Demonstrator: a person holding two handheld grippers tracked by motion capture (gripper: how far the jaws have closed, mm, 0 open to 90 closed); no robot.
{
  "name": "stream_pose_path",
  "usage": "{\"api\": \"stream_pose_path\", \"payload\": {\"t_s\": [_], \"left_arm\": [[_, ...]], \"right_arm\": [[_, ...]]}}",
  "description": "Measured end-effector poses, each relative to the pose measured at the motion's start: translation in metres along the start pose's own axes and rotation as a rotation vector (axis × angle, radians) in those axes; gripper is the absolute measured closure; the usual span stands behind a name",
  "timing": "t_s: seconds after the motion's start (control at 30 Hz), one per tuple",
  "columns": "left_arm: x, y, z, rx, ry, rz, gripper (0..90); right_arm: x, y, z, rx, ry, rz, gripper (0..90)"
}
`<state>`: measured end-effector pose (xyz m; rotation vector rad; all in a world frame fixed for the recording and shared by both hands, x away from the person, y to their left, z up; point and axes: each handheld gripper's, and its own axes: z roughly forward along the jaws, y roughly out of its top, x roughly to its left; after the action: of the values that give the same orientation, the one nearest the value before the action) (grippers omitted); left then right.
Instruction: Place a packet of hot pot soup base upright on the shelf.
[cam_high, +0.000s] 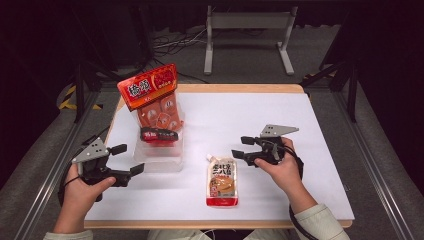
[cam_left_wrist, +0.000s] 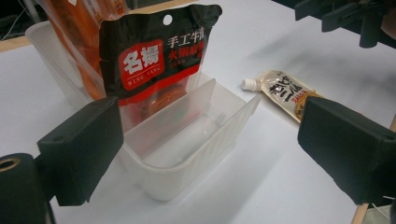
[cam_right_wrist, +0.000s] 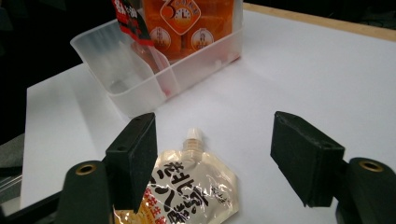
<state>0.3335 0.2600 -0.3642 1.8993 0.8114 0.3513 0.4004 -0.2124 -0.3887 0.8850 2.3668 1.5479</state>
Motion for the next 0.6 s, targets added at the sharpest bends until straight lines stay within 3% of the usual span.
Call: {"api": "stream_pose_path", "payload": {"t_s": [0.6], "left_arm": [[0.0,0.001,0.005,0.025,-0.014,0.007,7.5]], "right_arm": [[-0.001,-0.03,0.046,0.202,-0.018,0.034,29.6]]}}
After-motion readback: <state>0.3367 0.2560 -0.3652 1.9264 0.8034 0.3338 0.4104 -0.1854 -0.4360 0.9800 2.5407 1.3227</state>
